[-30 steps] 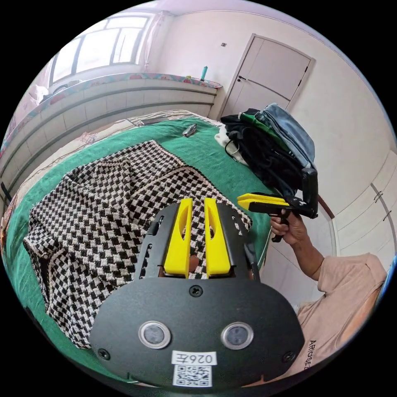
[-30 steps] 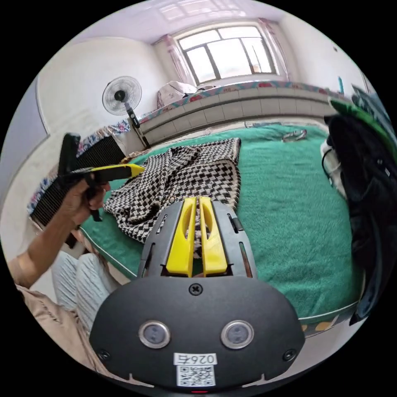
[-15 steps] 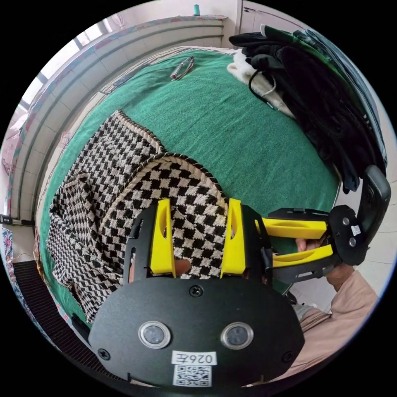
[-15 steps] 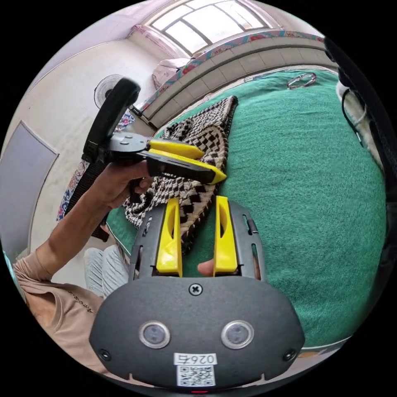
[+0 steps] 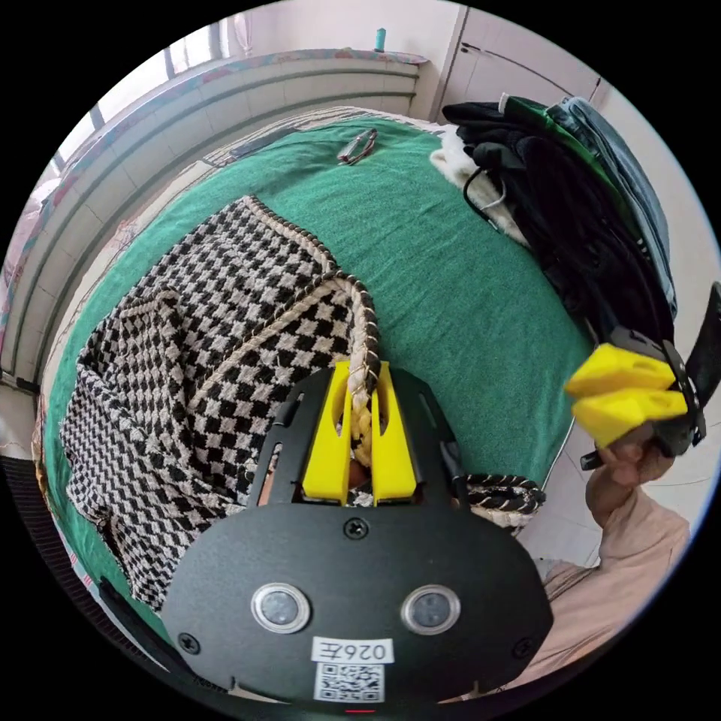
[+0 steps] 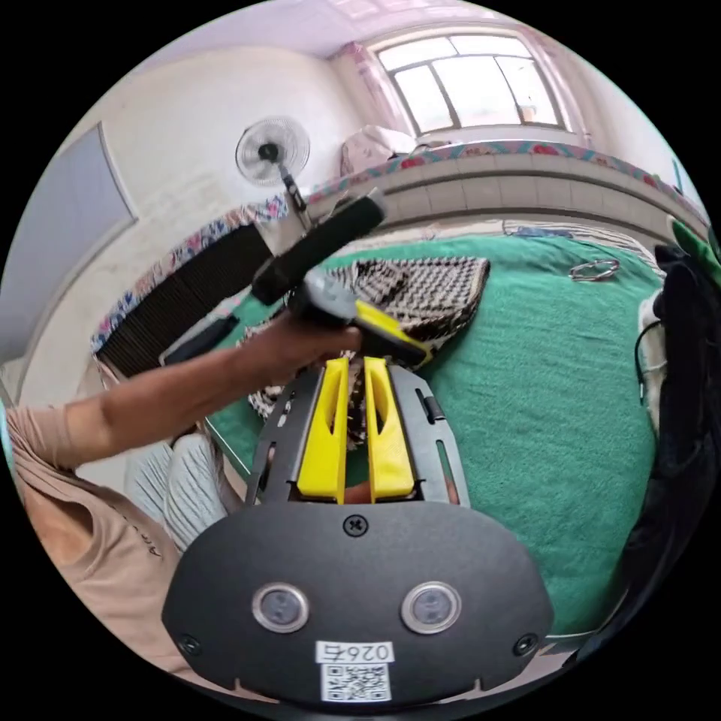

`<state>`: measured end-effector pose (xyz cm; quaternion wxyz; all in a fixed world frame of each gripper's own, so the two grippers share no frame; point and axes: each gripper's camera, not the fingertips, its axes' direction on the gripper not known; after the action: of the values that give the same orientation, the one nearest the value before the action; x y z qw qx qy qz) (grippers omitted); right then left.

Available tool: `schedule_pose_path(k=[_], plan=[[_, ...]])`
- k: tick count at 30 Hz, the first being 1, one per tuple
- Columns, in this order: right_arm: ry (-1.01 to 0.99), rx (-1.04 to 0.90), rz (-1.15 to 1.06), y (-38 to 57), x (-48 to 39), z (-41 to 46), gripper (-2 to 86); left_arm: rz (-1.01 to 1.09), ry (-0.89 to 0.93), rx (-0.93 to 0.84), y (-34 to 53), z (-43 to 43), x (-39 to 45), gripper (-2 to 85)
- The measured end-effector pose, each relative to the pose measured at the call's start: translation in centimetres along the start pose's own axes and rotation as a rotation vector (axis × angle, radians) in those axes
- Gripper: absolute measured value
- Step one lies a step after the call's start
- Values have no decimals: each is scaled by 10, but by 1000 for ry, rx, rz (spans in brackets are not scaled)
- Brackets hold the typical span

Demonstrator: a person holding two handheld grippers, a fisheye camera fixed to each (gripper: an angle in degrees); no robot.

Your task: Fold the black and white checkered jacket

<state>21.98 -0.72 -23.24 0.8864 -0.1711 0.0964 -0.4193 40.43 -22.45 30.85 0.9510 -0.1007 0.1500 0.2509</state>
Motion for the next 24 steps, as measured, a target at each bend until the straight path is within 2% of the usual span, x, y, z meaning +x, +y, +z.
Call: schedule_pose_path(k=[2,4,9,11,12,13,15,20,24], plan=[[31,88,80,-22,30,-18,8,-42,78,61,13,-2,-16,38],[111,29,170,-65,77,1,55,-72,127,98,23,-3,-27,36],[-131,-235,438,-131,179,105,158,0,60,101,31,-16,-28,34],[-98,-245,513,-141,198,120,102,30,37,99,35,-21,-28,33],[-80,-202,515,-149,203,118,58,48,29,102,38,-25,-30,31],[-110,-245,497,-158,206,125,24,65,27,102,42,-30,-33,30],[-180,-249,491,-168,208,126,-4,81,38,126,51,-44,-40,28],[-314,-117,367,-213,174,96,-12,66,83,279,97,-111,-83,25],[-362,-96,190,-279,93,109,-13,-59,153,419,165,-176,-157,23]])
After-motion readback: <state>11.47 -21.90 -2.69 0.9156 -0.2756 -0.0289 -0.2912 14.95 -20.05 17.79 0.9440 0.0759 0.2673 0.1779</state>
